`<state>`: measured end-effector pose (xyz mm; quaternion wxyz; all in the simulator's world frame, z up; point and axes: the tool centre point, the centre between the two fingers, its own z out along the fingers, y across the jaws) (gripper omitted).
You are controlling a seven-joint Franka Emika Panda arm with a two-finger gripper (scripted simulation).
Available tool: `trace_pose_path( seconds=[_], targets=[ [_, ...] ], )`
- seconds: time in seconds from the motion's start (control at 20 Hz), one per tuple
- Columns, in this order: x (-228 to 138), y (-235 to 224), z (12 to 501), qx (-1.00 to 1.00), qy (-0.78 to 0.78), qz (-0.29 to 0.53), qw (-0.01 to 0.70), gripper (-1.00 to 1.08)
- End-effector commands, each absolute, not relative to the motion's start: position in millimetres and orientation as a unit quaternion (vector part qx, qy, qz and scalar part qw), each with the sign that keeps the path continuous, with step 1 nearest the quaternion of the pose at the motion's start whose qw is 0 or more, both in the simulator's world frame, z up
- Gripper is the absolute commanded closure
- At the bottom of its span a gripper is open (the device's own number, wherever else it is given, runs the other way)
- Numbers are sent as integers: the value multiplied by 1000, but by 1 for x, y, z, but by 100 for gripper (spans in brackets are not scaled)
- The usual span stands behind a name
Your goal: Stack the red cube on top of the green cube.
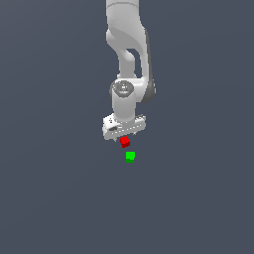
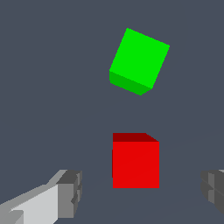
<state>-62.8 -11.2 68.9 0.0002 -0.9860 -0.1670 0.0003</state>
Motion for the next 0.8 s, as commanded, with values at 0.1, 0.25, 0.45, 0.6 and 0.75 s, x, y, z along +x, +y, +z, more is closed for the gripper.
trace_pose_path(
  seconds=[0.1,0.25,0.45,0.6,0.75],
  targets=[
    [-62,-11,69,-986,-166,0,0,-92],
    [-62,-11,64,-986,-166,0,0,-92],
    [-63,-11,49,-986,-166,0,0,-92],
    [-63,-11,34,-986,-165,0,0,-92],
    [-63,-11,24,-986,-165,0,0,-92]
  ],
)
